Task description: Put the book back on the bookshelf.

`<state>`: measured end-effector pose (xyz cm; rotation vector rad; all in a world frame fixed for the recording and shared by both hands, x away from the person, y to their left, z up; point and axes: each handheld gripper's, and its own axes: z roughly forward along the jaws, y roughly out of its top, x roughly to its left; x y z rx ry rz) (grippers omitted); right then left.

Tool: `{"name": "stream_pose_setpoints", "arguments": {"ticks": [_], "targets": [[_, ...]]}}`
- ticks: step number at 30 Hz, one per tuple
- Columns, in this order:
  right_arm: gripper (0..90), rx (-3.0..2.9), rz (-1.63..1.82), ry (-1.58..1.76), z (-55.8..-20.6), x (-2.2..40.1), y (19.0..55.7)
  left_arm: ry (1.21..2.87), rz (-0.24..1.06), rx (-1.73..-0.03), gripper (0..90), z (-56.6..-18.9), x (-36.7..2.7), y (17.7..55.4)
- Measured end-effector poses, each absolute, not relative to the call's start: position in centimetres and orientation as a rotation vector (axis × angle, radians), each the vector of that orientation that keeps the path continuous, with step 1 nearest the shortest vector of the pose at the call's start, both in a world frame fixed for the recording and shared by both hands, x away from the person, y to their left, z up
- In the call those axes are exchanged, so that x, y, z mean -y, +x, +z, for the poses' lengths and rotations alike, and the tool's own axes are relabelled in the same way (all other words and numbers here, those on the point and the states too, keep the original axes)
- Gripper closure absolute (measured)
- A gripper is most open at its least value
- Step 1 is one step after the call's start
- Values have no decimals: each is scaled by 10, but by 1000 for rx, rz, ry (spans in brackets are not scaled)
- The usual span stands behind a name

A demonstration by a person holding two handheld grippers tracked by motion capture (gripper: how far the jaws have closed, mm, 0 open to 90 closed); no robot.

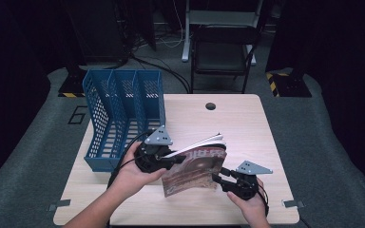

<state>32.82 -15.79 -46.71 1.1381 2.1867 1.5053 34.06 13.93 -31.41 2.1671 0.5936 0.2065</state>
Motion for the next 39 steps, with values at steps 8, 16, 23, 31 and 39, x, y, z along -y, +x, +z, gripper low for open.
{"name": "stream_pose_setpoints", "arguments": {"ticks": [8, 16, 23, 31, 39], "targets": [[541, -2180, 1503, 1142, -467, 158, 328, 2196, 218, -594, 823, -312, -137, 340], [531, -2182, 1507, 1144, -468, 159, 329, 2251, 199, -595, 821, -307, -135, 342], [527, -2190, 1501, 1134, -468, 158, 328, 2307, 210, -583, 827, -303, -131, 342], [525, -2188, 1503, 1145, -468, 158, 329, 2324, 208, -604, 831, -301, -130, 346], [524, -2196, 1495, 1138, -469, 158, 329, 2354, 207, -613, 831, -299, -127, 347]]}}
